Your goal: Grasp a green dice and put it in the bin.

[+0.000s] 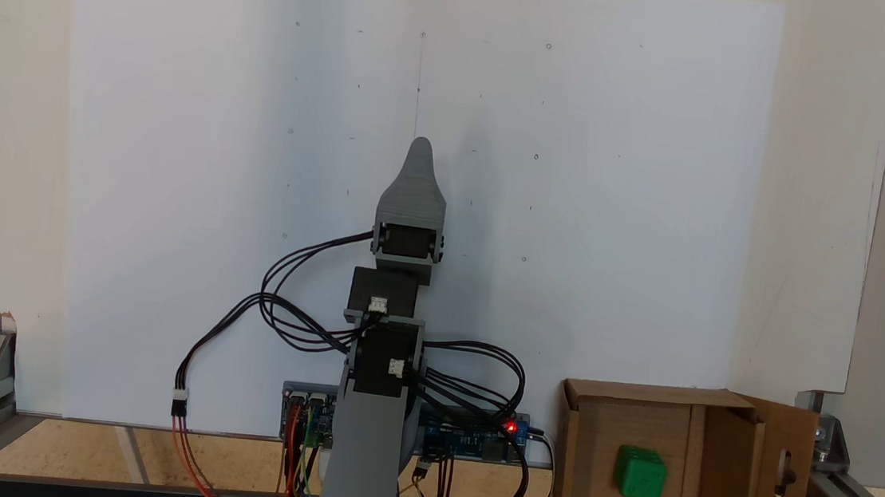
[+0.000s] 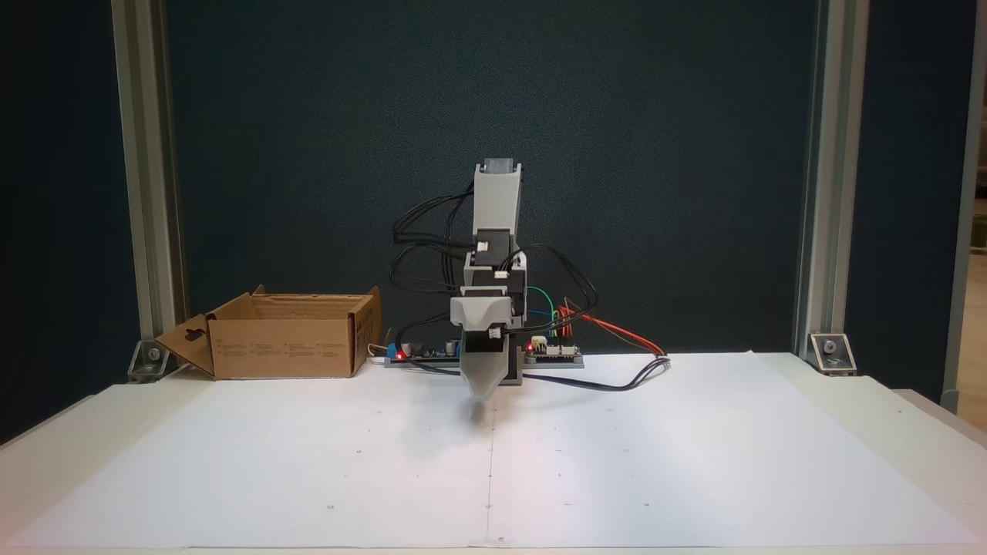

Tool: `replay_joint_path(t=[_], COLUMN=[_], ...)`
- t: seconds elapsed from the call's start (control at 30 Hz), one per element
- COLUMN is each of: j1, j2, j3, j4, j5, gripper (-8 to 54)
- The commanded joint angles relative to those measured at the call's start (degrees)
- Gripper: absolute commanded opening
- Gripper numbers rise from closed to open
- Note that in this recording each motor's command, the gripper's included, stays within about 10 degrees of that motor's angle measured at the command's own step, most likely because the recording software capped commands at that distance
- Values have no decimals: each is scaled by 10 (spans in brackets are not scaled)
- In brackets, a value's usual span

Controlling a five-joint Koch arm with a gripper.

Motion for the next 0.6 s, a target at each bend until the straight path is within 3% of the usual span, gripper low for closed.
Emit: replay_joint_path(t=[0.0,0.33,0.57], j1=[0,2,1], j2=[64,63,62], j3=[-7,112,112], j4=[-96,-324,-480], j5=[12,12,12], gripper=[442,445,446])
